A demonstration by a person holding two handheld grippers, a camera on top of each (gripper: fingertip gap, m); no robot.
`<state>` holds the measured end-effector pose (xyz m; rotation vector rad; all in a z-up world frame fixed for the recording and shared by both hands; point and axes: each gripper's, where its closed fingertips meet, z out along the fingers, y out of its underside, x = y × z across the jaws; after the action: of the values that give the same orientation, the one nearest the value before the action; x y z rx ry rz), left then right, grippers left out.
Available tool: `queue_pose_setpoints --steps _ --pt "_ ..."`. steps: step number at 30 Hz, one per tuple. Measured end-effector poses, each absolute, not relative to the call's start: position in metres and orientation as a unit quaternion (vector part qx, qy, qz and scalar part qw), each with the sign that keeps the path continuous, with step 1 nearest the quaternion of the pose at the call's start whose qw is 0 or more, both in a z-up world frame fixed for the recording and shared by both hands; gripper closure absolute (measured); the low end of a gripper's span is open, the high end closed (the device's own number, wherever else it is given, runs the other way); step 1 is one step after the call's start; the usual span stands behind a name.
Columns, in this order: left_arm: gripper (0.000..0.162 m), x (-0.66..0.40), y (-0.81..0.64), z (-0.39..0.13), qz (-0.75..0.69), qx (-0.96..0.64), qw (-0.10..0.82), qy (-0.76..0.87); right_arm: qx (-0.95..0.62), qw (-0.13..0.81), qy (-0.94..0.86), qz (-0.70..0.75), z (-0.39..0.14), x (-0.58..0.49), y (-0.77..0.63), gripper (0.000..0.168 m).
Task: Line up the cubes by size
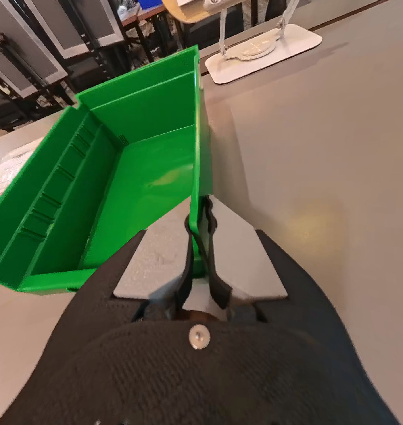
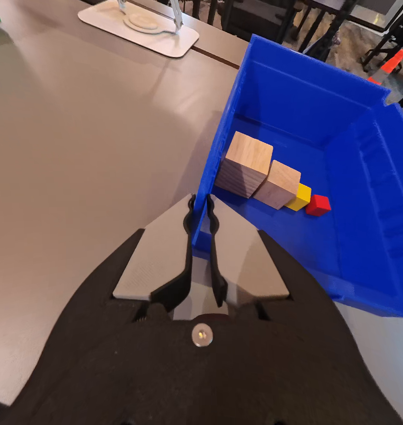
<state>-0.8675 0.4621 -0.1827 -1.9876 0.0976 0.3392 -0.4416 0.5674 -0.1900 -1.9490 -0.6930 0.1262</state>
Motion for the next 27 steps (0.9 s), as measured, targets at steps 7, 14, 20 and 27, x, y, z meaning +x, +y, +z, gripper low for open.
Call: queue_pose_setpoints --steps 7,14,20,27 --pt "0.160 -0.894 0.421 -0.147 0.134 -0.806 0.577 0.014 -0.804 0.501 -0.315 0.066 -0.190 -0.471 0.540 0.159" --pt "0.159 -0.905 0.385 -0.111 0.109 -0.779 0.617 -0.018 -0.801 0.503 -0.306 0.106 -0.189 -0.555 0.519 0.155" --pt "0.160 -0.907 0.362 -0.092 0.108 -0.760 0.641 -0.011 -0.791 0.512 -0.303 0.142 -0.188 -0.642 0.494 0.154" --pt "0.159 -0.918 0.331 -0.087 0.124 -0.753 0.646 0.005 -0.770 0.520 -0.321 0.186 -0.186 -0.758 0.460 0.152"
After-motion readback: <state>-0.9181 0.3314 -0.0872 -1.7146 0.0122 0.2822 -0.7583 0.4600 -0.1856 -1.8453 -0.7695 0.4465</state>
